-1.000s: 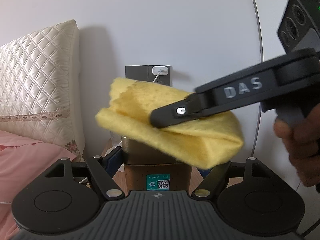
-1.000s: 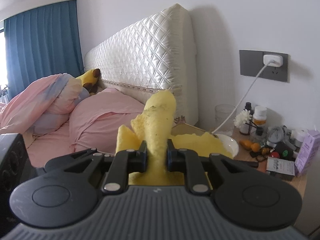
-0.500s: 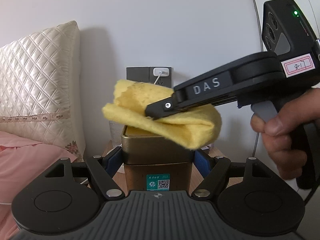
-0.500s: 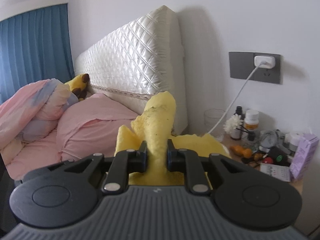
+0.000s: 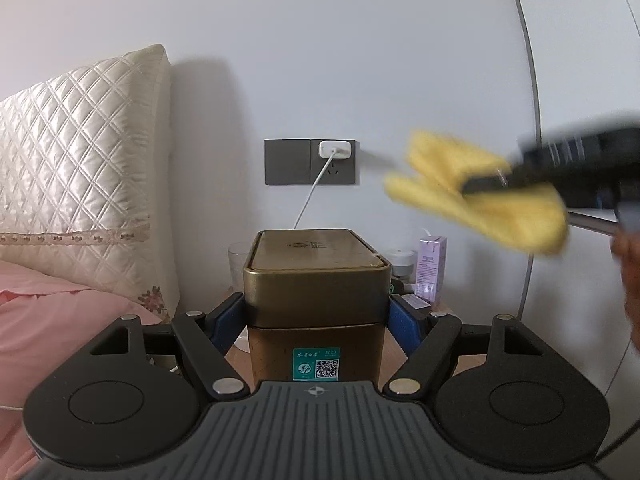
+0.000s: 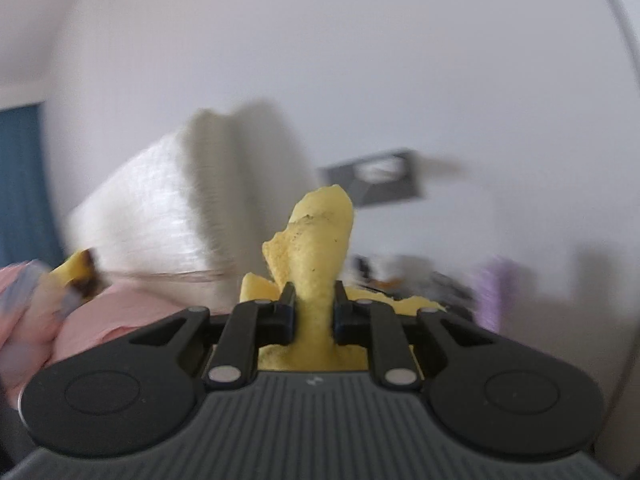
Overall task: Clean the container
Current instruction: 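Carry the yellow cloth away with the right gripper and lower it onto the table, then open the right gripper to release the cloth and withdraw both tools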
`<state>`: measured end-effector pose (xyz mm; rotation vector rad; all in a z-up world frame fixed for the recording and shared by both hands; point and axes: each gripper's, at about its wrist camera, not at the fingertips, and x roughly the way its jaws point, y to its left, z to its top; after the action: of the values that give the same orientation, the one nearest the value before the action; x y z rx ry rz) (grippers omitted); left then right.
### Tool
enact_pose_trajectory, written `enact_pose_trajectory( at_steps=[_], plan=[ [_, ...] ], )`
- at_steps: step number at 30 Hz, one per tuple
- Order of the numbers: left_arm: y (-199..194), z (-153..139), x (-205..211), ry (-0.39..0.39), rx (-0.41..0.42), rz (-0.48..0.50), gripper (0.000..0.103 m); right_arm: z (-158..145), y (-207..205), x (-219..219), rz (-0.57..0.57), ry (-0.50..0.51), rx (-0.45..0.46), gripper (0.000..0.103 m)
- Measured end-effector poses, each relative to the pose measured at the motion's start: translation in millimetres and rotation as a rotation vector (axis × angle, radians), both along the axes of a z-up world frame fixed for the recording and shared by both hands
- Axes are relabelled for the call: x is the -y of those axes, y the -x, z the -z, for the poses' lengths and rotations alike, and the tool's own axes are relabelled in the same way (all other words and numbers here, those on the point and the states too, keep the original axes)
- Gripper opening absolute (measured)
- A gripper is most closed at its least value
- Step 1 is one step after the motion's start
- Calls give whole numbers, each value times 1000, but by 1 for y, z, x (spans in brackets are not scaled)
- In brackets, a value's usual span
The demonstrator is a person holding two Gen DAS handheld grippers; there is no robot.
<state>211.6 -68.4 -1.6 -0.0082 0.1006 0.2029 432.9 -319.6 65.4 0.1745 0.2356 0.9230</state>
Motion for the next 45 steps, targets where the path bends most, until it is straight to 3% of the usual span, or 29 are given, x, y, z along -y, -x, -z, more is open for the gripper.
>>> enact_pose_trajectory(
  at_steps=[6,10,14,16,19,21,26,35,38,41,45],
  plan=[
    [-5,0,-3,-1,0,-13,79,89,-27,-7,179,127,-133,18],
    [-4,0,-8,1,0,1,79,129,-24,-29,210,220,-104,18],
    [-2,1,-12,9,8,17,79,152,-26,-37,242,232,-125,18],
    [2,2,-14,23,26,24,81,149,-24,-39,246,243,-114,18],
    [8,1,-16,42,59,31,92,141,-23,-39,242,232,-116,24],
    [13,-2,-14,35,72,41,94,135,-22,-38,237,215,-101,48],
    [29,-9,-6,-21,85,51,100,109,-2,-35,226,178,-44,65],
    [60,-21,-8,7,13,4,102,66,64,6,268,128,-59,71],
    [68,-23,-5,54,-24,-64,103,62,80,16,285,135,-104,71],
    [76,-26,-5,106,-62,-60,103,58,97,21,291,140,-144,71],
    [87,-29,-4,77,-84,-64,103,52,119,24,296,139,-159,71]
  ],
)
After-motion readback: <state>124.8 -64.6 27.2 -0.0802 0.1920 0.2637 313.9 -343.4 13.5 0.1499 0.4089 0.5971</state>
